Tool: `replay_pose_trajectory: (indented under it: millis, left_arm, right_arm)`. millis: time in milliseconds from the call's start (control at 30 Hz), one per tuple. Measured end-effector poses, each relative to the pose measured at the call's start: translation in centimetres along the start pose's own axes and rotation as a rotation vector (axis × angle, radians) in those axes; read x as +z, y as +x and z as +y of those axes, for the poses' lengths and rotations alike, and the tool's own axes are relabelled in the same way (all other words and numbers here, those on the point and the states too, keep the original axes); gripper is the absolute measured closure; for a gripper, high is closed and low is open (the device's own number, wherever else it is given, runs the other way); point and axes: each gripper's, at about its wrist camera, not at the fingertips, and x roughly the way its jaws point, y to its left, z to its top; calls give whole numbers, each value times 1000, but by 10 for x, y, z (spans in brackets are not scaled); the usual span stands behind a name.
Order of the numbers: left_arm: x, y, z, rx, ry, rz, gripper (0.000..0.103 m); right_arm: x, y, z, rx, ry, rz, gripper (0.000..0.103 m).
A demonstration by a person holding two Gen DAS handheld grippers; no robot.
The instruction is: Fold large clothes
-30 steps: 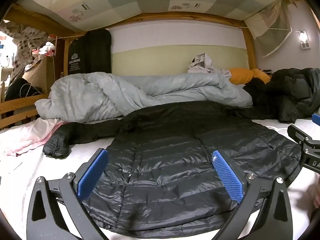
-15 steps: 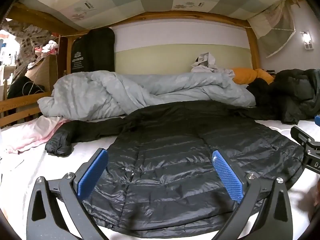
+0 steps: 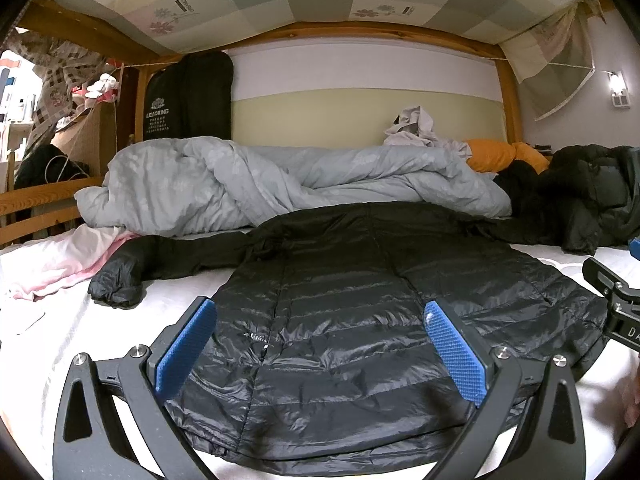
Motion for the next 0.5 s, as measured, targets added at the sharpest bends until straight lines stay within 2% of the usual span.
replay_pose_trajectory:
  millis: [500]
  left_arm:
    - [0,0,1,2,-2,4,0]
  right_arm:
    - [-2,-2,7,-10,-16,0,0]
